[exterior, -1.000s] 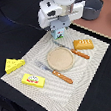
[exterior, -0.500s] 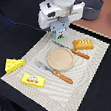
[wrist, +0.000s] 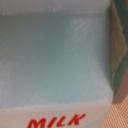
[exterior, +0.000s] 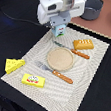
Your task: Interact with the objects in diverse but meaningful ways.
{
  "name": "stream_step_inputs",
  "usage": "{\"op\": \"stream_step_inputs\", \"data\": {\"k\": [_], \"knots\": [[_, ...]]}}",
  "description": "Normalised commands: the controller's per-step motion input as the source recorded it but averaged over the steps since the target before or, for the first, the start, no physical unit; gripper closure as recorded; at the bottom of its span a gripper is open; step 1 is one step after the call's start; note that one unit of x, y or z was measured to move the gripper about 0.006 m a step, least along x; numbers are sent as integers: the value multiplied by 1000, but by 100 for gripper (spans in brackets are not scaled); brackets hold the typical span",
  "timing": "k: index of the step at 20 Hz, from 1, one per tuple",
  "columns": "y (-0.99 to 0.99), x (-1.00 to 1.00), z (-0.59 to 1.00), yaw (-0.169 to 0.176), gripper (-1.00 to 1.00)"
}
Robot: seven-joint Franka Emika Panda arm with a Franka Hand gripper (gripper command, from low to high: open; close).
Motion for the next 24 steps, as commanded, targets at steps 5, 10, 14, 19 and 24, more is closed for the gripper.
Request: {"op": "stream_step_inputs", "data": {"k": [5,10,14,19,24], "knots": [[-381,-716,195,0,100],[-567,-705,38,0,100],[-664,-624,-6,0,100],[-702,-556,-66,0,100],[-703,-238,-83,0,100]]}}
